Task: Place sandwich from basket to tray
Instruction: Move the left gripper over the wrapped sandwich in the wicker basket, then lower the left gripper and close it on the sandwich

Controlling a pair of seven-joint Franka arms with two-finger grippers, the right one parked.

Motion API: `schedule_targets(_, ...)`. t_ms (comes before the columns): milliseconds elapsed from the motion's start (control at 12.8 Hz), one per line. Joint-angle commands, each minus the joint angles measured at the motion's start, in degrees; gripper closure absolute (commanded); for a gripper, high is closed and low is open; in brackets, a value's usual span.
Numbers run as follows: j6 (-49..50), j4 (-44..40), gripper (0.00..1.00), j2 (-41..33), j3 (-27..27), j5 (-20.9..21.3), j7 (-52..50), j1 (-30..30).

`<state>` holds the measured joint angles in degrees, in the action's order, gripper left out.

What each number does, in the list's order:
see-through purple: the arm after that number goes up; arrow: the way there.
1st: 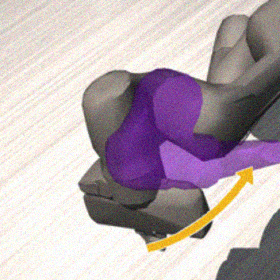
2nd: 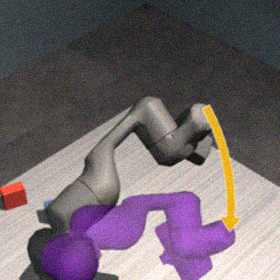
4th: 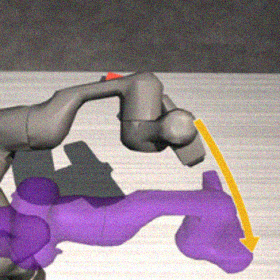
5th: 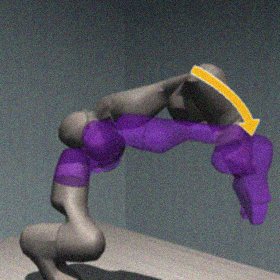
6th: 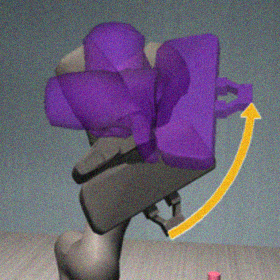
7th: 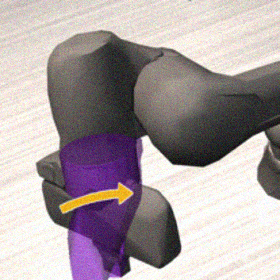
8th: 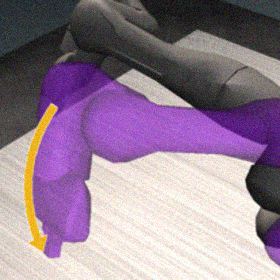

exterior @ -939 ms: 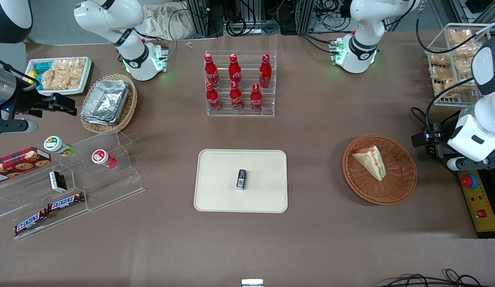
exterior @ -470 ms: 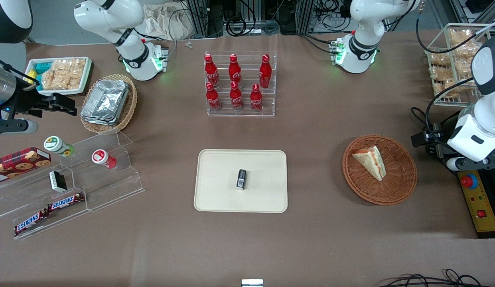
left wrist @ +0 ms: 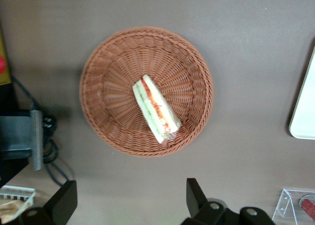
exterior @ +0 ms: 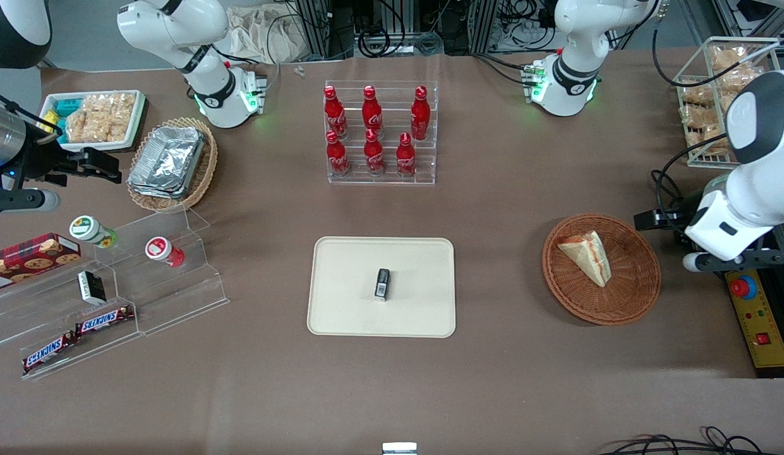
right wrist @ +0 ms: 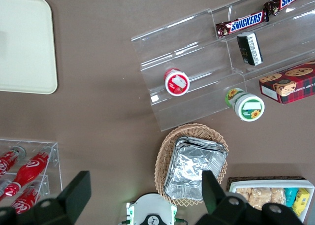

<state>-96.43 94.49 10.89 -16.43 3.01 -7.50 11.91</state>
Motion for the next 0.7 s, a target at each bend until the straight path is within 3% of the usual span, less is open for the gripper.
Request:
schedule_targets(0,-4.2,7.27,0.01,-3.15,-0.36,-1.43,-1.27,0.57)
schedule_targets(626,-25.18,21.87,0.01,-1.67,-0.53,-2.05,-27.35,0.22)
